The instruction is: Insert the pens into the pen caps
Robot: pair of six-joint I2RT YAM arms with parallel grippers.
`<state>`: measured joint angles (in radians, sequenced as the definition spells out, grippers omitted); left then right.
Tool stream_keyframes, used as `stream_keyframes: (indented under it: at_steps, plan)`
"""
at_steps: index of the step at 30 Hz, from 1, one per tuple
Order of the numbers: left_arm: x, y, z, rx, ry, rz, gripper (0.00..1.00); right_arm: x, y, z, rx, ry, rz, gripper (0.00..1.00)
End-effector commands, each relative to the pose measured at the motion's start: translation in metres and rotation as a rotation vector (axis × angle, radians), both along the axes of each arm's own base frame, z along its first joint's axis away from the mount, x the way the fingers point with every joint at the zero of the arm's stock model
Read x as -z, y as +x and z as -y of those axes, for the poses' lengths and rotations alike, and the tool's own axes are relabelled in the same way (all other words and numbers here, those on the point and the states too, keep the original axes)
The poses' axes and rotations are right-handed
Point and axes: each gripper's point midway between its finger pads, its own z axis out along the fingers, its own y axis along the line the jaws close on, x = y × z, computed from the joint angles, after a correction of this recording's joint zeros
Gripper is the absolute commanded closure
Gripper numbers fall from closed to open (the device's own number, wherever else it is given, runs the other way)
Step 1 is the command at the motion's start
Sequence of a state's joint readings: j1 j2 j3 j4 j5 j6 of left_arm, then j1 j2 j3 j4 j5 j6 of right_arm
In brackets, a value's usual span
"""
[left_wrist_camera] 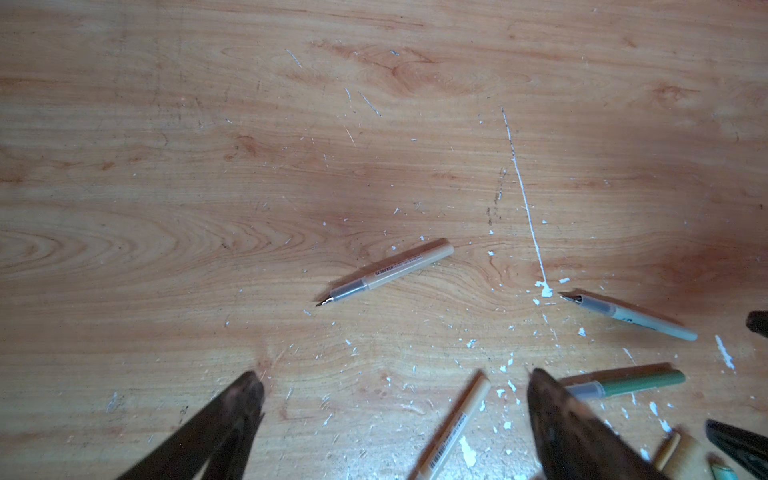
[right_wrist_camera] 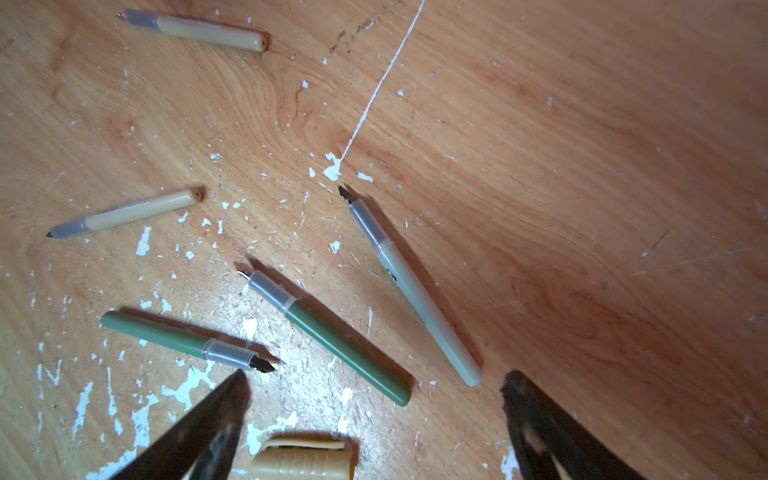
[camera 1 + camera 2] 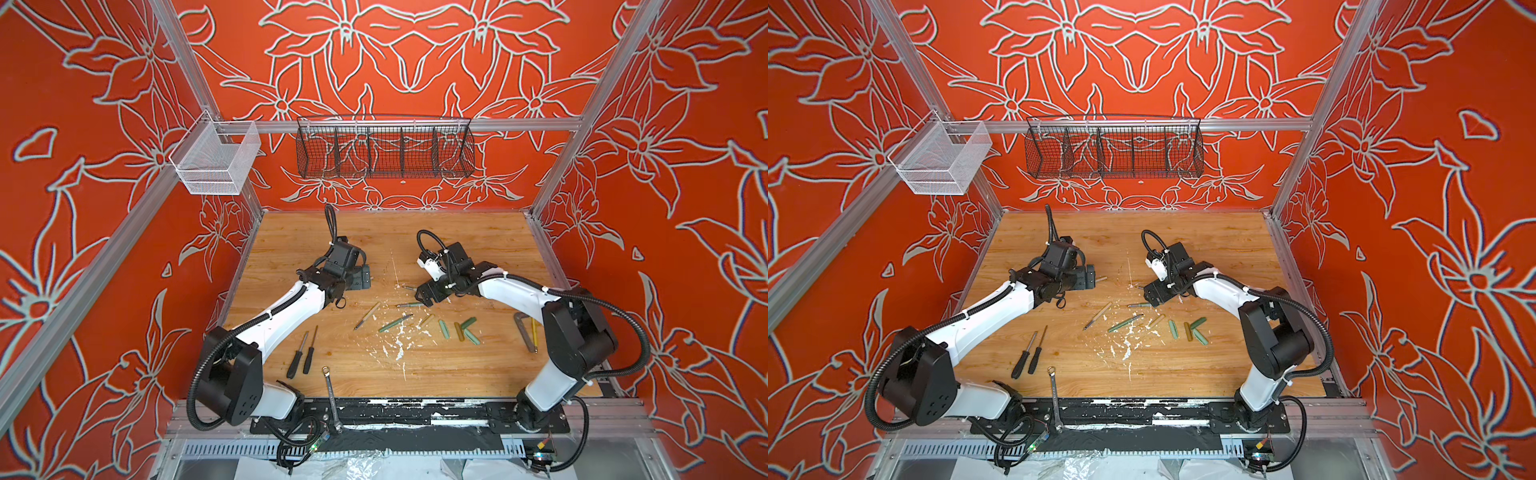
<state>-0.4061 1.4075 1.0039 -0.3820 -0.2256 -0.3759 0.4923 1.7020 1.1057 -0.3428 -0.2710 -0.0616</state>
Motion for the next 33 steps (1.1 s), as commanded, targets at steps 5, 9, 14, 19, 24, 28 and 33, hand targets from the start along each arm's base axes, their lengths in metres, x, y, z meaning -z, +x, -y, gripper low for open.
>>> stream_keyframes:
  at_steps: [5, 9, 14, 19, 24, 28, 33]
  plan:
    - [-0.004, -0.006, -0.005, -0.033, -0.016, 0.042, 0.03, 0.023, -0.002, -0.006, -0.082, -0.117, -0.085, 0.13]
    - [-0.006, -0.009, -0.008, -0.034, -0.016, 0.054, 0.03, 0.034, 0.007, -0.011, -0.094, -0.165, -0.099, 0.18]
    - [-0.007, -0.012, -0.009, -0.029, -0.017, 0.061, 0.03, 0.046, 0.017, -0.015, -0.099, -0.205, -0.109, 0.22]
    - [-0.008, -0.013, -0.01, -0.03, -0.01, 0.067, 0.03, 0.057, 0.025, -0.017, -0.119, -0.261, -0.123, 0.31]
    - [-0.006, -0.013, -0.011, -0.032, -0.01, 0.07, 0.03, 0.066, 0.028, -0.023, -0.154, -0.306, -0.144, 0.42]
    - [-0.007, -0.014, -0.011, -0.031, -0.005, 0.07, 0.03, 0.072, 0.029, -0.027, -0.16, -0.319, -0.17, 0.52]
    - [-0.01, -0.016, -0.014, -0.032, -0.001, 0.084, 0.03, 0.075, 0.027, -0.032, -0.177, -0.321, -0.194, 0.74]
